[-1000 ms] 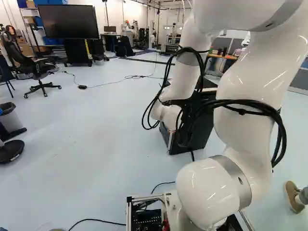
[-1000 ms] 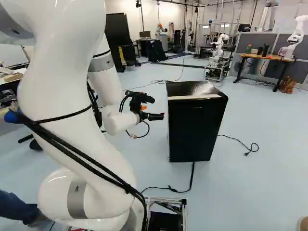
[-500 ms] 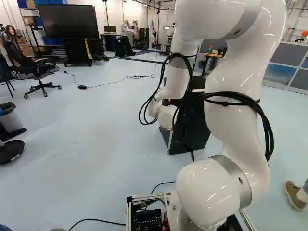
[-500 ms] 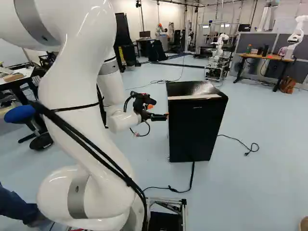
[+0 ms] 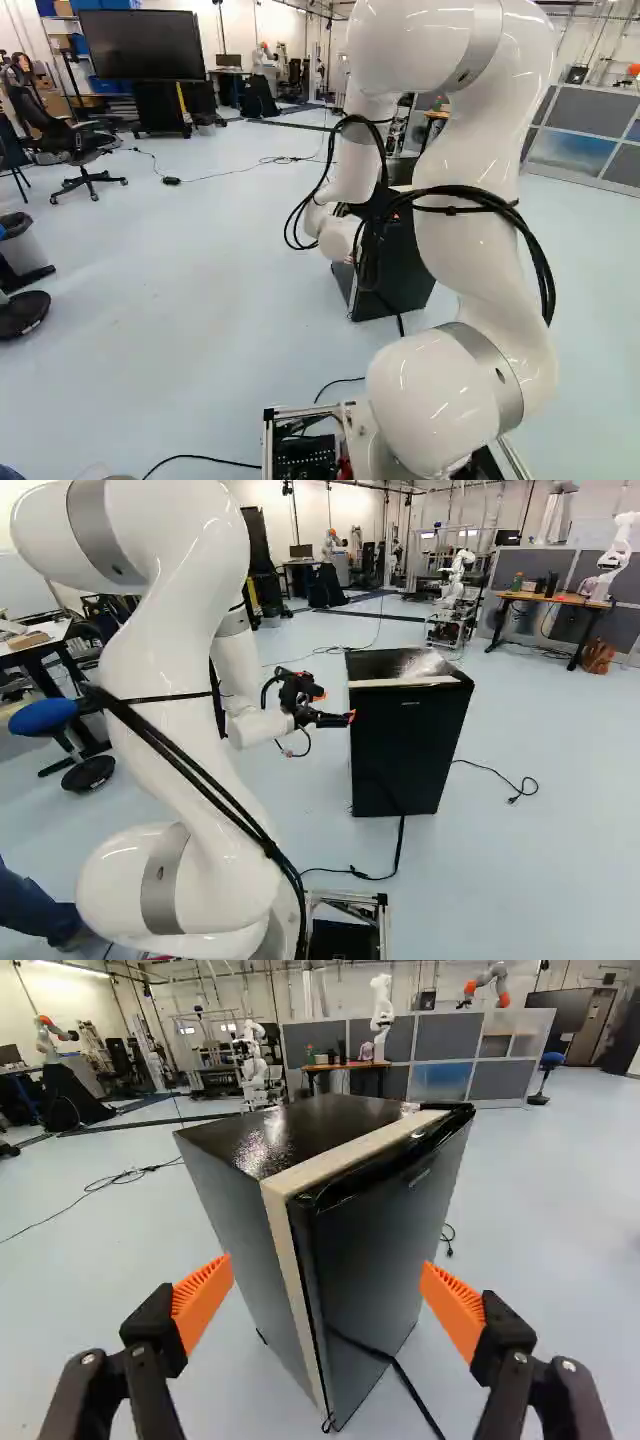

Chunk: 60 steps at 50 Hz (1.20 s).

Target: Grab a drink from the fridge

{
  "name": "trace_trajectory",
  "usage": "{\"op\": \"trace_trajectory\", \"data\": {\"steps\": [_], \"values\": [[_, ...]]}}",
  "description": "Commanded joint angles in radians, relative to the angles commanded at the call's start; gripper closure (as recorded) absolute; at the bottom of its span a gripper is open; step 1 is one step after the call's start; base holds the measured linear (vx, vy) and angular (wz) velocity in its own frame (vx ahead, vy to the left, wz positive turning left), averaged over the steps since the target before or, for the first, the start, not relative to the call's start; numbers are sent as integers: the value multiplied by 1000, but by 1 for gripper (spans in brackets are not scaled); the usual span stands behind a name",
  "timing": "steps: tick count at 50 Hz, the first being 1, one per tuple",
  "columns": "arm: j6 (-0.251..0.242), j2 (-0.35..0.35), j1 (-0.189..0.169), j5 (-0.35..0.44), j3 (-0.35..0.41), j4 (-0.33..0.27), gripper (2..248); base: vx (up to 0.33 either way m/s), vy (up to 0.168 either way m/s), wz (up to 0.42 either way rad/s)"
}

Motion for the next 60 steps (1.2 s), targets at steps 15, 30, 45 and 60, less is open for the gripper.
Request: {"op": "trace_trajectory", "data": {"steps": [15,30,45,60], "values": [[0,-38,2,0,-56,9,3,0,0,0],[0,-64,8,0,-94,33,3,0,0,0],[0,-61,41,0,-90,65,3,0,0,0],[0,-80,75,0,-100,97,3,0,0,0]]}}
